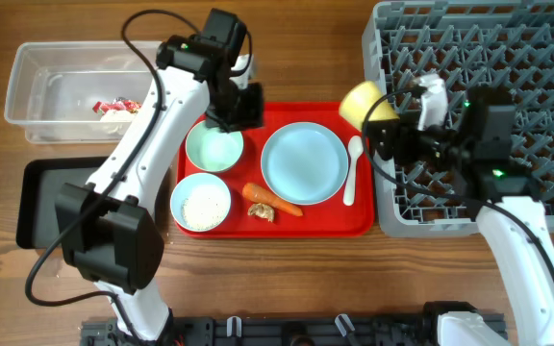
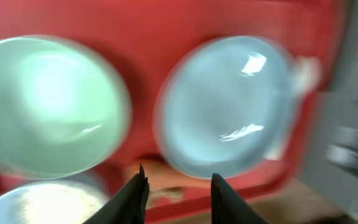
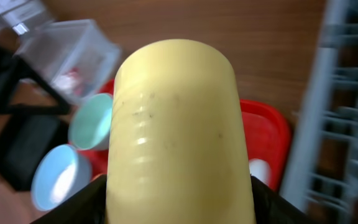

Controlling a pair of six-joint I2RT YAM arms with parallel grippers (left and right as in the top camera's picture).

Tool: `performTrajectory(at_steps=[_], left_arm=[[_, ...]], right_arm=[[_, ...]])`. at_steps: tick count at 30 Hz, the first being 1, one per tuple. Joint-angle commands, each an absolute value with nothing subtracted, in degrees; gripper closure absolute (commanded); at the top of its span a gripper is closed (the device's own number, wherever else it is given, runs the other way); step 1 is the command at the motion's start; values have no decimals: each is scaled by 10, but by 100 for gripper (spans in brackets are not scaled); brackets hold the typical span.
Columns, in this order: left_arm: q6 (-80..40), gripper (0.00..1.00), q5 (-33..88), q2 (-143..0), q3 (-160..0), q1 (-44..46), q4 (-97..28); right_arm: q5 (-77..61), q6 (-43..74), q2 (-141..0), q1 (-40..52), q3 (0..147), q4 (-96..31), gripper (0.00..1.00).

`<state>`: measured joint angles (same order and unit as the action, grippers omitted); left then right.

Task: Sort waste into correct bins and load items into the dishwasher rack
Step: 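Place the yellow cup into the dish rack with the right gripper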

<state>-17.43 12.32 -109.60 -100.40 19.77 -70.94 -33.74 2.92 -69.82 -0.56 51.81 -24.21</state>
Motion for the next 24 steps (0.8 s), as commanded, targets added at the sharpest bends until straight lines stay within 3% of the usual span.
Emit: performTrajectory(at_steps=[1, 3, 9, 16, 24], left_arm=[[-171, 71, -47, -1098, -1008, 175, -752], [-171, 78, -84, -1098, -1008, 166, -767], [-189, 75, -119, -1097, -1008, 140, -778], [-214, 73, -119, -1092, -1008, 110, -779], [-215, 73, -118, -1092, -1008, 110, -776]], right_arm=[[-182, 36, -664, -45, 606, -346, 48], [-131, 53, -664, -70, 638, -399, 48], [-63, 62, -680, -176, 698, -500, 48], [-15, 79, -732, -299, 698, -529, 48], [-13, 91, -829, -338, 698, -526, 44]])
